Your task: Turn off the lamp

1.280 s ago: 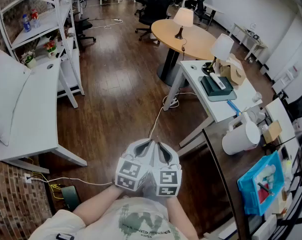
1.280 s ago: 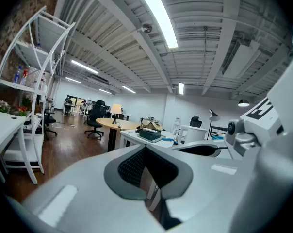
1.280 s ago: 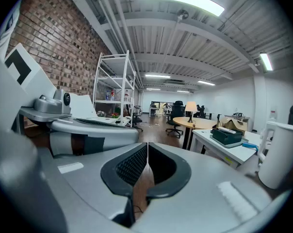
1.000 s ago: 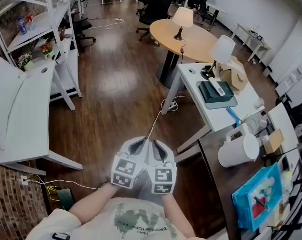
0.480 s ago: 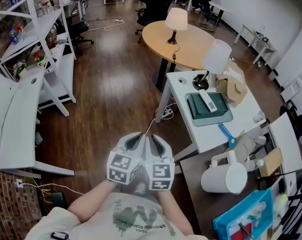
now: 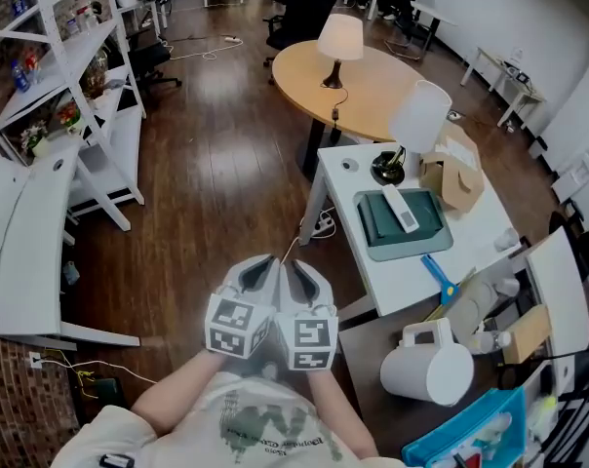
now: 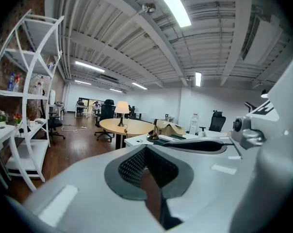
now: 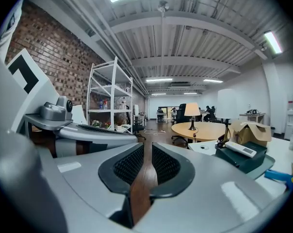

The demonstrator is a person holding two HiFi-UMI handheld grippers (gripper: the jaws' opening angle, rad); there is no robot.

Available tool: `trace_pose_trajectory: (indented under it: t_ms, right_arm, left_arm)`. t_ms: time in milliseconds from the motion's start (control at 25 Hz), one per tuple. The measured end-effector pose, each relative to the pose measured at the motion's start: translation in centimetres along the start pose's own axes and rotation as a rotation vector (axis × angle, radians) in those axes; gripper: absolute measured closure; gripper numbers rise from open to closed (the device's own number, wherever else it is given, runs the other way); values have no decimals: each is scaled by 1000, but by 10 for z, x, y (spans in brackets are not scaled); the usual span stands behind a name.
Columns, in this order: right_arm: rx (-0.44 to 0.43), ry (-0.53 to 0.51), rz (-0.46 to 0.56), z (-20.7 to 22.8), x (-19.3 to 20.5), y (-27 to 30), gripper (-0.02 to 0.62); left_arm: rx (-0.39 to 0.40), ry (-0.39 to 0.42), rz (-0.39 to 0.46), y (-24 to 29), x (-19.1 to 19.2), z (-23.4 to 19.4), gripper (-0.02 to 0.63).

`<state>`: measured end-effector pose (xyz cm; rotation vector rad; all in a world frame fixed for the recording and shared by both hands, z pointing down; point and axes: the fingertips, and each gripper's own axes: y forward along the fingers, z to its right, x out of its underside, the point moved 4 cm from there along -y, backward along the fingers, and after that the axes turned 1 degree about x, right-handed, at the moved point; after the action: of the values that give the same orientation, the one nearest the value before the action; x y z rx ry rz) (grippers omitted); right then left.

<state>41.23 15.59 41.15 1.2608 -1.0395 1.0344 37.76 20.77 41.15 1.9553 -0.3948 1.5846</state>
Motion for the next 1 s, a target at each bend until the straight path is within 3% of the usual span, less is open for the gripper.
trace_pose_trajectory:
  t_ms: [480,1000]
  right_arm:
    - [23,-27,-54,45,2,92,549]
    - [102,14,-90,65,-35,270,545]
  left_arm:
    - [35,-62,-13,93,1,-50,606]
    - [115,-52,-41,212,-49,-194,606]
